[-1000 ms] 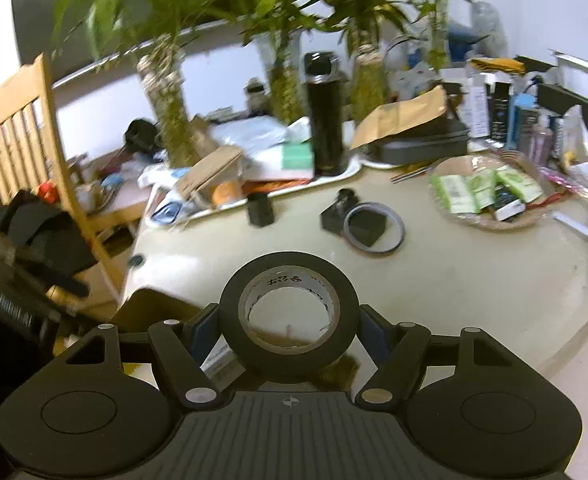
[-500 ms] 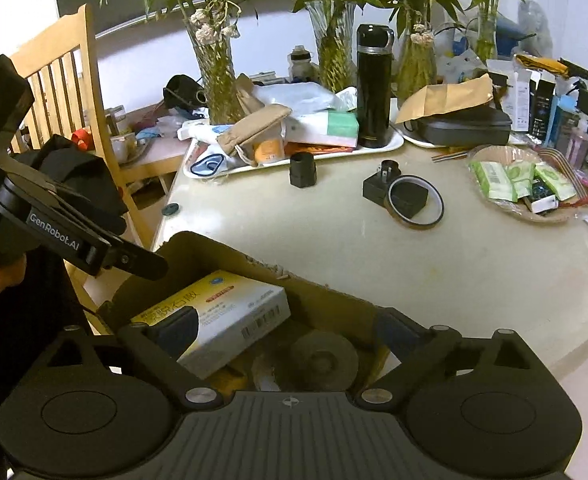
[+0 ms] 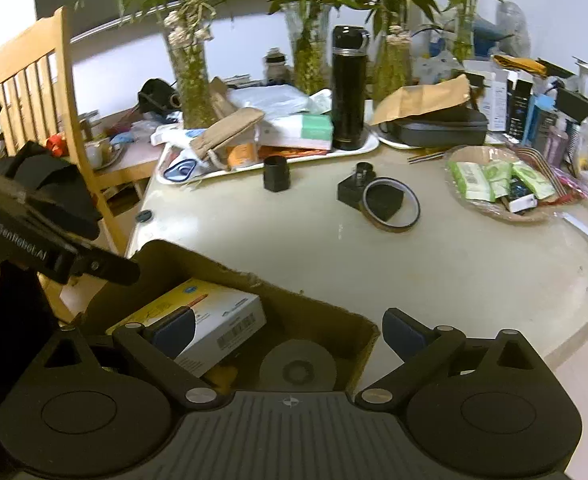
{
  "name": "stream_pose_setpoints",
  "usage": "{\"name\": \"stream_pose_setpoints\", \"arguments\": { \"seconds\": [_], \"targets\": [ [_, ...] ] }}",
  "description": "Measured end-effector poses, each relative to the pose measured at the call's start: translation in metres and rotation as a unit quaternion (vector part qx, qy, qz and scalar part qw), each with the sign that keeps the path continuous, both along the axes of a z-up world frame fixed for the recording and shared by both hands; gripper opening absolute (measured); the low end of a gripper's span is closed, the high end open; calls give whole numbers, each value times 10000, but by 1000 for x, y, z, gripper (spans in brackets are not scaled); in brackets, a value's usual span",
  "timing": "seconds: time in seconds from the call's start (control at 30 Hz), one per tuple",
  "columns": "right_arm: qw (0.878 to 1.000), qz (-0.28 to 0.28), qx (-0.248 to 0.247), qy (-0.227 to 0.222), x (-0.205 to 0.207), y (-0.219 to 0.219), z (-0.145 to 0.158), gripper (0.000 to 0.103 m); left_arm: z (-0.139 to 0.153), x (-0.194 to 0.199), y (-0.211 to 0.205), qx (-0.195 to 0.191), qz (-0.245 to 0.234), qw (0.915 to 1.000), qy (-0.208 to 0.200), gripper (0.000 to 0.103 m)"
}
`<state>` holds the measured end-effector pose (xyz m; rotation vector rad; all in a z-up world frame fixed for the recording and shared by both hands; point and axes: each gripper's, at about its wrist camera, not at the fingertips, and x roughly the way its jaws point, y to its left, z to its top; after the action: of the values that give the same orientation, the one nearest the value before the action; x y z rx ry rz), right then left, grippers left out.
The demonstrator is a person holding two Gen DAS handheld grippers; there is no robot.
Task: Organize rigid objects
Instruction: 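Lower the black tape roll into the cardboard box and open the right gripper, then move the open right gripper back over the thin black ring on the table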
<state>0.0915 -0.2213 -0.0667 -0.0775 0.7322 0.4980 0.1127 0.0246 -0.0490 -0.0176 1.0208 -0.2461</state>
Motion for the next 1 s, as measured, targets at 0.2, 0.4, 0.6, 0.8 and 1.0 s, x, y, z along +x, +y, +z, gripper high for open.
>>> {"name": "stream_pose_setpoints", "arguments": {
  "seconds": [0.2,0.4,0.6,0.8,1.0],
  "targets": [
    [9998,-201,85,-41,4,-6,2,100,2,1,2,-67,82,9999,-109,103],
    [9992,-383,54,-41,9,-12,2,100,4,7,-2,-129,2,9998,-159,103],
    [9977,-659,118,-79,16,-25,4,100,10,12,-8,-209,-170,9992,-305,103],
    [9947,-969,302,-155,24,-37,7,101,14,17,-13,-22,-369,9979,-536,103],
    [9907,-1217,529,-296,31,-42,11,101,14,17,-15,182,-466,9961,-726,103]
  ]
}}
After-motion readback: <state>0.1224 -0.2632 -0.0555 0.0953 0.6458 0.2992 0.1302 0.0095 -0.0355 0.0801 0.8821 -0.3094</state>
